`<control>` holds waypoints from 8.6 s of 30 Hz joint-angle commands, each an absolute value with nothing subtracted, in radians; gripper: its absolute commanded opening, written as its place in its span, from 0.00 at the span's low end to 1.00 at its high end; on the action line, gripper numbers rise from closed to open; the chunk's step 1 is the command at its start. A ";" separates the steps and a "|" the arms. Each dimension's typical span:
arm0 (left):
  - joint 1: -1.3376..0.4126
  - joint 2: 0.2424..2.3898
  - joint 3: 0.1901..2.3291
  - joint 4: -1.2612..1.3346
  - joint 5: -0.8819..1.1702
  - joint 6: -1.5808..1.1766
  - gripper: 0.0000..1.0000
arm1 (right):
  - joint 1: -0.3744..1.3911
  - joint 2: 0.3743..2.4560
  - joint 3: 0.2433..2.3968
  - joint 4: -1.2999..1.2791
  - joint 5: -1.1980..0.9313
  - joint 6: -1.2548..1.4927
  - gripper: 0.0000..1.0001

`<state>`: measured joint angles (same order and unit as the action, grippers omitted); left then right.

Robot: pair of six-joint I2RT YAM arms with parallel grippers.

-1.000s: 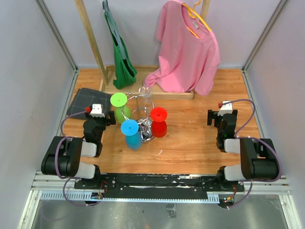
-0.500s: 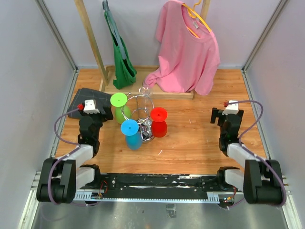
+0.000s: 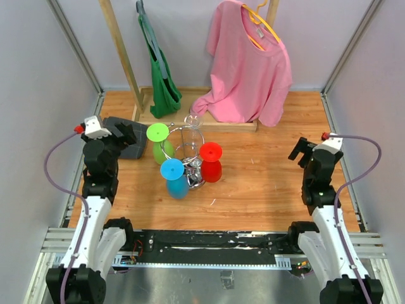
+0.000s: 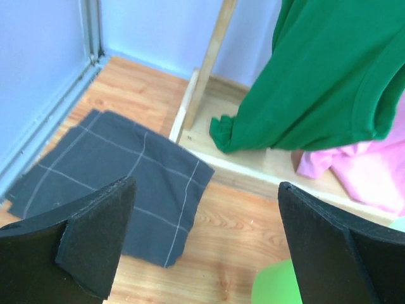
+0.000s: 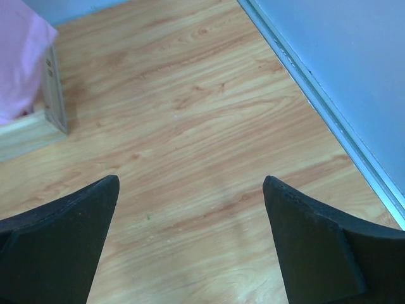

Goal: Take the wine glass off the wine glass rack

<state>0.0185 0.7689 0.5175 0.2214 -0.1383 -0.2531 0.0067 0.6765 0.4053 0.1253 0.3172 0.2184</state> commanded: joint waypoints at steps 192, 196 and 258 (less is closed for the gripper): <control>0.013 1.239 1.717 -0.096 0.938 -0.704 0.00 | 0.008 0.991 1.426 -0.782 -0.583 0.517 0.99; -0.108 1.240 1.764 -0.164 0.882 -0.558 0.00 | 0.008 1.021 1.502 -0.790 -0.607 0.523 0.99; -0.969 1.115 1.281 -0.501 0.795 0.903 0.00 | -0.058 1.126 1.479 -1.001 -1.174 0.244 0.86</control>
<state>-0.9524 1.1515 1.3087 -0.5201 0.7628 0.8059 -0.0547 1.1660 1.5196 -0.9649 -1.1275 0.2829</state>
